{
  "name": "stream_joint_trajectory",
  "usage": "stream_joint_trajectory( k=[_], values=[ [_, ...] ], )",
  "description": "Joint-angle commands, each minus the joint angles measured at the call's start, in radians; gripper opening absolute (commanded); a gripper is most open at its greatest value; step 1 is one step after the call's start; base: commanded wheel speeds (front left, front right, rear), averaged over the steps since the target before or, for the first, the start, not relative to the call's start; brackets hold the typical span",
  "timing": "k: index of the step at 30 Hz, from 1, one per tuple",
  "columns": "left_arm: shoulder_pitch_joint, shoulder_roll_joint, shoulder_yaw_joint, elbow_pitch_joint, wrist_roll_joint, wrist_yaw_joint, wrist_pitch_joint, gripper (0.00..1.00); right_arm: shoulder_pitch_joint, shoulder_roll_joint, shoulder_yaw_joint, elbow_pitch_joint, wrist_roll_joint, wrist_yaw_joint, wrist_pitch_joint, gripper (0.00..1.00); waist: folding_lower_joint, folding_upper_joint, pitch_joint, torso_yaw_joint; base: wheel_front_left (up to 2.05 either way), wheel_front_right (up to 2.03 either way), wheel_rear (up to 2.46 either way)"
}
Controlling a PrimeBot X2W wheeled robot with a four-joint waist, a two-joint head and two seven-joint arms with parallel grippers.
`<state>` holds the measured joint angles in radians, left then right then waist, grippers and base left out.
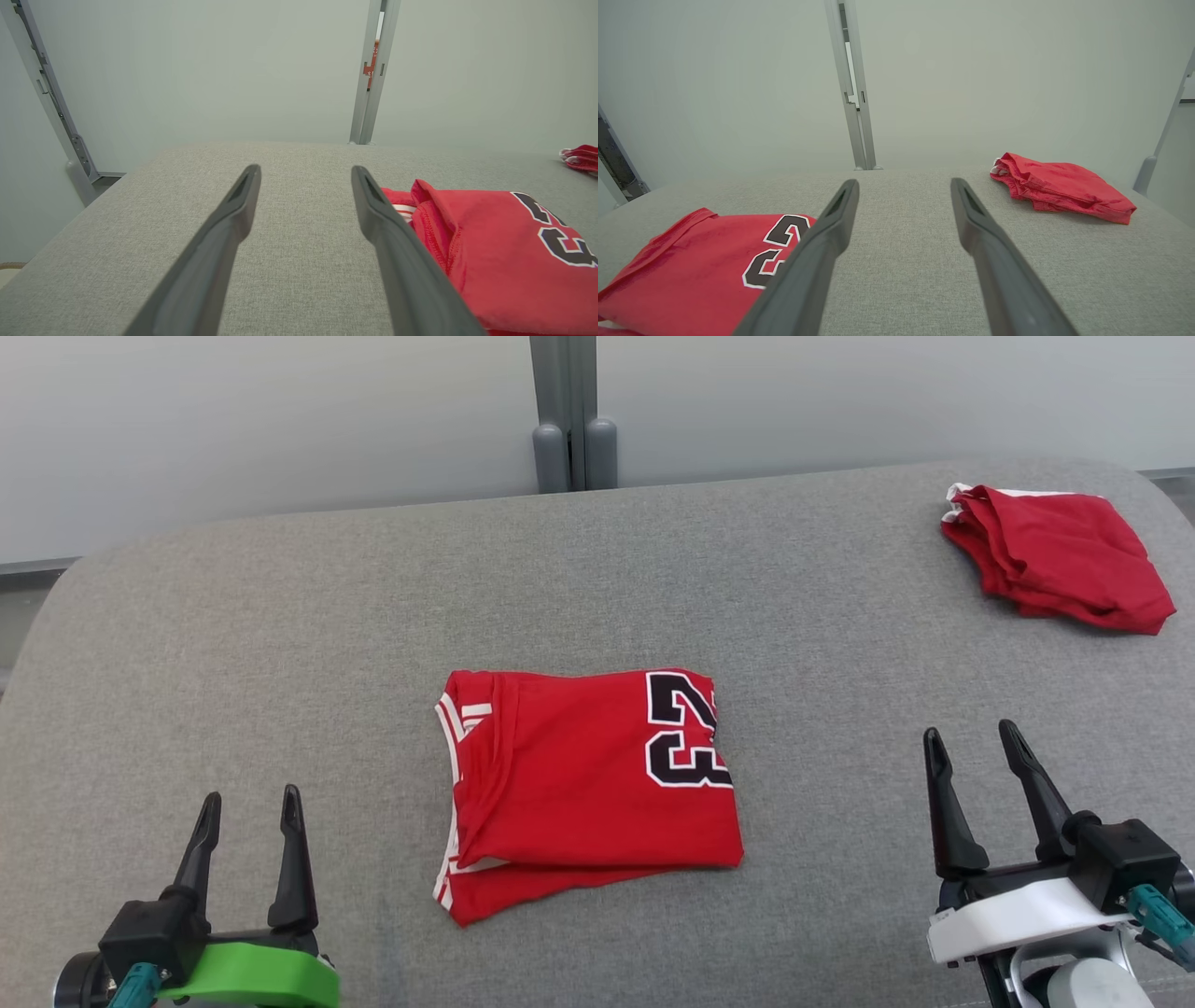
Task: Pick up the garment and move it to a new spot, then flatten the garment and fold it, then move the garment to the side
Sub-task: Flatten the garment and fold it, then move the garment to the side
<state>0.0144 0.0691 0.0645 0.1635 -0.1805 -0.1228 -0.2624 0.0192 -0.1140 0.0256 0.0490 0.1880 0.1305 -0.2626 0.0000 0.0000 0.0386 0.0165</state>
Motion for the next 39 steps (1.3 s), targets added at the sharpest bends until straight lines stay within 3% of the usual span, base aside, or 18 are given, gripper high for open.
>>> stream_joint_trajectory(
  k=[1, 30, 39],
  values=[
    [0.008, -0.003, 0.000, 0.005, 0.008, -0.002, -0.003, 1.00, 0.013, -0.004, 0.001, 0.001, -0.008, 0.000, -0.003, 1.00, 0.0000, 0.0000, -0.002, -0.001, 0.00, 0.00, 0.00],
    [-0.016, -0.003, 0.023, 0.028, 0.018, -0.008, -0.003, 1.00, 0.007, -0.002, 0.008, 0.035, -0.013, 0.000, -0.003, 1.00, 0.0000, 0.0000, 0.005, 0.006, 0.00, 0.00, 0.00],
    [-0.022, -0.006, 0.024, 0.025, 0.015, -0.009, -0.003, 1.00, -0.054, -0.005, 0.086, 0.053, 0.006, 0.000, -0.003, 1.00, 0.0000, 0.0000, 0.016, 0.020, 0.00, 0.00, 0.00]
  ],
)
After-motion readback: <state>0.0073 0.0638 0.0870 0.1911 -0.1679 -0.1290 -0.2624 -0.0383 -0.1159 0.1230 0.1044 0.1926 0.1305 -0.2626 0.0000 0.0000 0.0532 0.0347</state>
